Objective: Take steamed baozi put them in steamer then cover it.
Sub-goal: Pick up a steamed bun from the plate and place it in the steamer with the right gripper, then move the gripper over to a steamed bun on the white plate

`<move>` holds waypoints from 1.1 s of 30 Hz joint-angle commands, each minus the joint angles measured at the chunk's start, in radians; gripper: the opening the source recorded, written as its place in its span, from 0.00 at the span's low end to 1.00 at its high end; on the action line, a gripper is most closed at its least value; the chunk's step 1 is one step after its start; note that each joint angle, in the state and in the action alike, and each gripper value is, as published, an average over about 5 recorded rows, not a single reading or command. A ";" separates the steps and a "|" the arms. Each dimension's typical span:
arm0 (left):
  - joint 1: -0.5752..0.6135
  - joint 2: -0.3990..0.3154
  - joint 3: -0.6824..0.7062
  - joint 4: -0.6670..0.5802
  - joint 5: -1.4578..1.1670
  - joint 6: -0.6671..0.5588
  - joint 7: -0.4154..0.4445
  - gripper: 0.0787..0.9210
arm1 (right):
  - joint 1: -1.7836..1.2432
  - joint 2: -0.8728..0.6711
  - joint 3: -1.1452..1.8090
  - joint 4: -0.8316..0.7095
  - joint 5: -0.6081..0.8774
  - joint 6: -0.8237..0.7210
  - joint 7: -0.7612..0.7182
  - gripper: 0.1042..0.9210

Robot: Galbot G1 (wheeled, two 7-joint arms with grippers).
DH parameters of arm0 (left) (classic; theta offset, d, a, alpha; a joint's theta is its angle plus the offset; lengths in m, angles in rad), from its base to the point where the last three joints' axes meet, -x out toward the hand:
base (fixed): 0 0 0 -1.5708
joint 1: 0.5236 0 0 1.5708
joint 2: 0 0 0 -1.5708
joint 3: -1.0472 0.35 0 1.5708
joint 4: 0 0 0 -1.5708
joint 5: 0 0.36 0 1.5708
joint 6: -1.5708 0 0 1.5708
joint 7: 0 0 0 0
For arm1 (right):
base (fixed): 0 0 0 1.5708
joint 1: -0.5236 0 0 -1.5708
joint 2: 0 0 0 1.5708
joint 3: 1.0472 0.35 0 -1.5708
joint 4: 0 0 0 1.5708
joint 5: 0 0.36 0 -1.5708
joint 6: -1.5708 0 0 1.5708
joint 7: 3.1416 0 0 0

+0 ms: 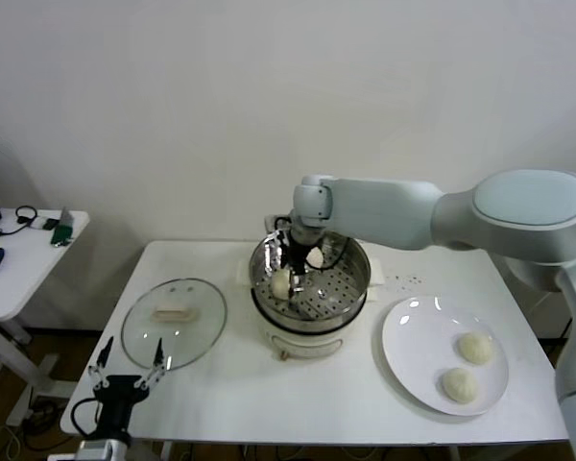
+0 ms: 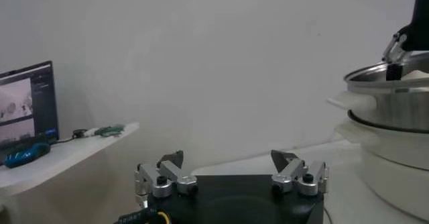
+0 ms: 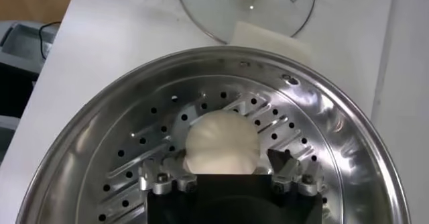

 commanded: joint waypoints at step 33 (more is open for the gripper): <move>-0.012 -0.007 0.007 -0.004 0.022 0.020 -0.003 0.88 | 0.116 -0.947 -0.036 0.548 -0.510 0.134 -0.189 0.88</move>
